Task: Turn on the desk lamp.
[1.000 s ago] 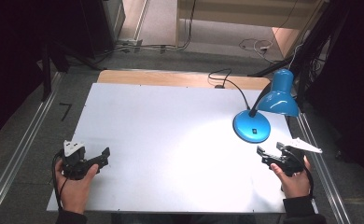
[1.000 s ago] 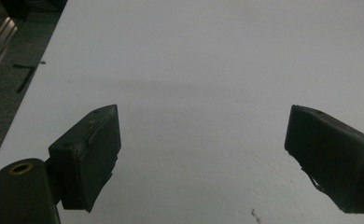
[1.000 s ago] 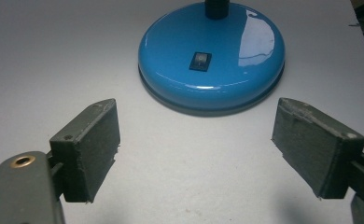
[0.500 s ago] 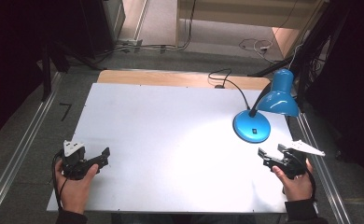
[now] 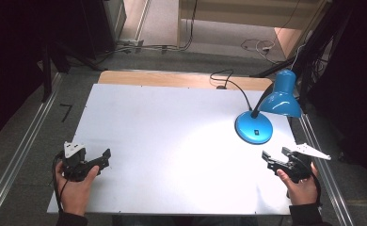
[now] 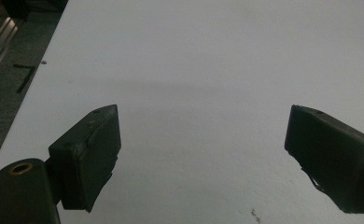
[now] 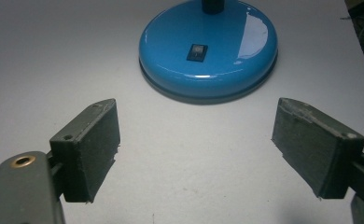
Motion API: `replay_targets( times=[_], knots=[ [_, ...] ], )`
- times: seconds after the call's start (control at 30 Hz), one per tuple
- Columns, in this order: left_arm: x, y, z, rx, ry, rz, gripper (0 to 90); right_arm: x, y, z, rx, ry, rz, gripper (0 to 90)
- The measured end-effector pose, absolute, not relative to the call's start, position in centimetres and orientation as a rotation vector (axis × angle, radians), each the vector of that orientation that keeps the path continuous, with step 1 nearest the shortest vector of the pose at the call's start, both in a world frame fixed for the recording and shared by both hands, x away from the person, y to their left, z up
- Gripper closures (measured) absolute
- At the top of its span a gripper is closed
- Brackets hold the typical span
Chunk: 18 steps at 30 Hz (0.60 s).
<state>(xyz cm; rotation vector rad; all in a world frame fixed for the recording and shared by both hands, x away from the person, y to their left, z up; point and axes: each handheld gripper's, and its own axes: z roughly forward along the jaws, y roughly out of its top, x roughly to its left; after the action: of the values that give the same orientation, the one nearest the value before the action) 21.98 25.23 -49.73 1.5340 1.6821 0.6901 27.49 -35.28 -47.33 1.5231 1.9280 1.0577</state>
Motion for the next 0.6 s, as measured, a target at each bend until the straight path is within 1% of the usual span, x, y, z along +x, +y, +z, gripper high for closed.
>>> replay_targets(
  times=[0.6],
  knots=[
    [21.95,25.23,-49.71,1.527,1.681,0.691,11.6,26.85,-35.77,-47.22,1.526,1.920,1.060,13.8]
  ],
)
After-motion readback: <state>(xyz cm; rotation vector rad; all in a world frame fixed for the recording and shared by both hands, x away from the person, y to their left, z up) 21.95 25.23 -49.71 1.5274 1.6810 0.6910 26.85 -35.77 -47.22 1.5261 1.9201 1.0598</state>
